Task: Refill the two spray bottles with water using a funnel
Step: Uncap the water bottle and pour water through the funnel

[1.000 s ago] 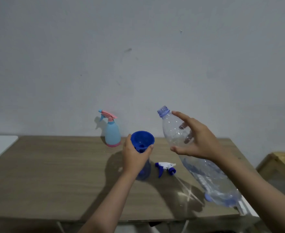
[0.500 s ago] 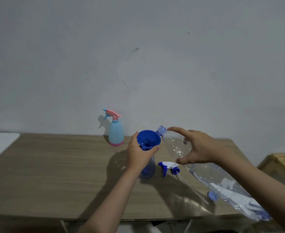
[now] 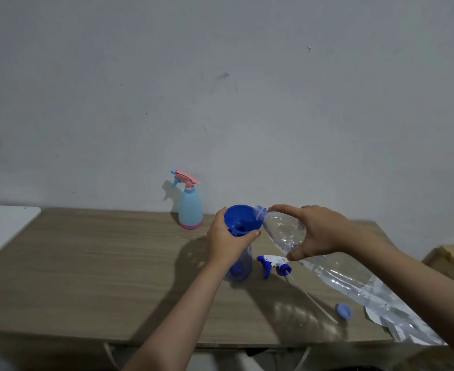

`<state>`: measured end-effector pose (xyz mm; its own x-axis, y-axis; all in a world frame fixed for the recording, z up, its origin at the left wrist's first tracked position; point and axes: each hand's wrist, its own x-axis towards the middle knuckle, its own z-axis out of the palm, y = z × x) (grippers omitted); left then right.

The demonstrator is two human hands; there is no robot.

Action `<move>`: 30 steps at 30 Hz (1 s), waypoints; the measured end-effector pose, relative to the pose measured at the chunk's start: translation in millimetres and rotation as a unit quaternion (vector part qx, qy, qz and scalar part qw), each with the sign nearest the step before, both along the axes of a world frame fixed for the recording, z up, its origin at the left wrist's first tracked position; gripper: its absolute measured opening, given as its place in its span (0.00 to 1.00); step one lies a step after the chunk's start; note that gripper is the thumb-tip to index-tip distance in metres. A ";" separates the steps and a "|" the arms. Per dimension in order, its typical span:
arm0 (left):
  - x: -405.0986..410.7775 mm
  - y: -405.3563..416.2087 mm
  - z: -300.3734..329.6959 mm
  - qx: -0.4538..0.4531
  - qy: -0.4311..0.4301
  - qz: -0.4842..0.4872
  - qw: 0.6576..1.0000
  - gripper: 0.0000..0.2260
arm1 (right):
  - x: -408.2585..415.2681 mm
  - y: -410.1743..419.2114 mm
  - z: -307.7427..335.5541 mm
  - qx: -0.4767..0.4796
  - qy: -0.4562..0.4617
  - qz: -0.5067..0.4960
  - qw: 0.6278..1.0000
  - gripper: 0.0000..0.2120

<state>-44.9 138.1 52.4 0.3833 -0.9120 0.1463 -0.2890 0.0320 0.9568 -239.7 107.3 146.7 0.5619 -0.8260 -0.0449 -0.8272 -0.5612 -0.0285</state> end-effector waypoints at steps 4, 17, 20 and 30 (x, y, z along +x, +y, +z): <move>0.5 0.4 -0.7 0.003 0.000 -0.001 1.000 0.39 | 1.3 -1.7 -1.4 0.010 0.020 -0.007 1.000 0.49; 2.5 -0.3 -2.2 0.006 0.000 -0.005 1.000 0.41 | 2.6 0.7 4.5 0.009 0.057 -0.001 0.998 0.49; 2.3 -0.7 -1.8 0.007 -0.006 -0.003 1.000 0.41 | 3.3 1.1 6.2 0.015 0.058 -0.002 0.998 0.49; 1.7 -2.0 -2.2 0.001 -0.008 0.000 1.000 0.40 | 1.2 3.9 9.1 0.015 0.068 0.000 0.998 0.48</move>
<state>-43.2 136.0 50.2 0.3808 -0.9122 0.1510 -0.3037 0.0308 0.9523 -238.5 111.1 155.8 0.5496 -0.8228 -0.1449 -0.8242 -0.5623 0.0670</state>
